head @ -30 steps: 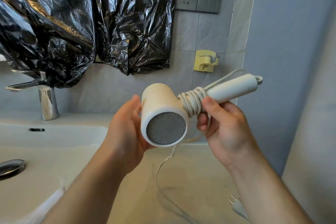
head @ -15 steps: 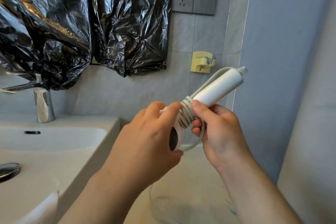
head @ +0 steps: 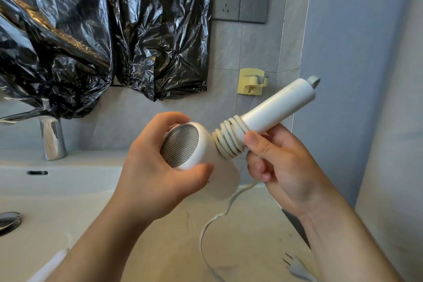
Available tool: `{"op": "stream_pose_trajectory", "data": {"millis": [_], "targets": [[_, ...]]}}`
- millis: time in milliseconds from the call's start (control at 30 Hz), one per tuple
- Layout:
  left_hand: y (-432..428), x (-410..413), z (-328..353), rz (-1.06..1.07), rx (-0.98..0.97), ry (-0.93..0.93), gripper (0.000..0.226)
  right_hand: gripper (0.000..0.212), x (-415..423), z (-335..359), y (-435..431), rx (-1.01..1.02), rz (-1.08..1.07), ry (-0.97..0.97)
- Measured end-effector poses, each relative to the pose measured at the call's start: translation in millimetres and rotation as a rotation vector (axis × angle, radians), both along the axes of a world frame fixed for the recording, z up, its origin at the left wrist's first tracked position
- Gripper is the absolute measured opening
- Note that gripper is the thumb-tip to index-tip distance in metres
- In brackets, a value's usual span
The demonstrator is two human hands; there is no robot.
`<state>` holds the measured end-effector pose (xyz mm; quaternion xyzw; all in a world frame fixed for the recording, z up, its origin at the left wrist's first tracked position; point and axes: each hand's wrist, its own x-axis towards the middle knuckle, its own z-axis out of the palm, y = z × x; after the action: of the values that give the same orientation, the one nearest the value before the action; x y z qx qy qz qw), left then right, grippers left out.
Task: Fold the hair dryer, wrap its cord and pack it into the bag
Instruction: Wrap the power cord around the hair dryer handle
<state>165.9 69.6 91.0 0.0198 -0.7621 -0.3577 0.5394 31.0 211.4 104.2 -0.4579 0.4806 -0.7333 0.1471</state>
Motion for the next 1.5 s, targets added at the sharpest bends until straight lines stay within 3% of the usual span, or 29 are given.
{"op": "stream_pose_trajectory", "data": {"millis": [267,467,600,667,767,867,933,1000,1167,1233,1367,1500], "targets": [[-7,-12,-8,-0.141,0.254,0.004,0.056,0.021,-6,-1,3,0.007,0.134,-0.036],[-14,-18,-10,-0.166,0.443,0.105,0.060,0.018,-6,-5,-3,0.054,0.009,0.019],[-6,-21,-13,0.013,0.340,0.091,0.055,0.014,2,-5,-12,-0.067,-0.073,-0.066],[-7,-26,-18,0.040,0.331,0.065,0.069,0.008,3,-4,-15,-0.125,-0.113,-0.129],[-11,-33,-27,-0.203,0.518,0.060,0.097,0.005,0,-4,-15,-0.183,-0.165,-0.219],[-5,-37,-34,-0.452,0.492,-0.035,0.080,0.005,2,-4,-17,-0.223,-0.130,-0.304],[1,-40,-34,-0.481,0.523,0.019,0.067,0.021,5,-5,-19,-0.188,-0.122,-0.253],[-2,-43,-34,-0.381,0.642,0.079,0.074,0.031,7,-8,-22,-0.161,-0.149,-0.142],[-3,-43,-29,-0.214,0.642,-0.049,0.051,0.018,8,-10,-16,-0.013,-0.157,0.127],[-2,-42,-27,-0.238,0.604,-0.080,0.061,0.014,7,-12,-14,0.086,-0.110,0.231],[-2,-39,-21,-0.178,0.579,-0.094,0.105,0.020,7,-14,-17,0.124,-0.083,0.302],[-4,-31,-13,-0.272,0.560,-0.145,0.088,0.035,5,-15,-15,0.199,-0.019,0.319]]}}
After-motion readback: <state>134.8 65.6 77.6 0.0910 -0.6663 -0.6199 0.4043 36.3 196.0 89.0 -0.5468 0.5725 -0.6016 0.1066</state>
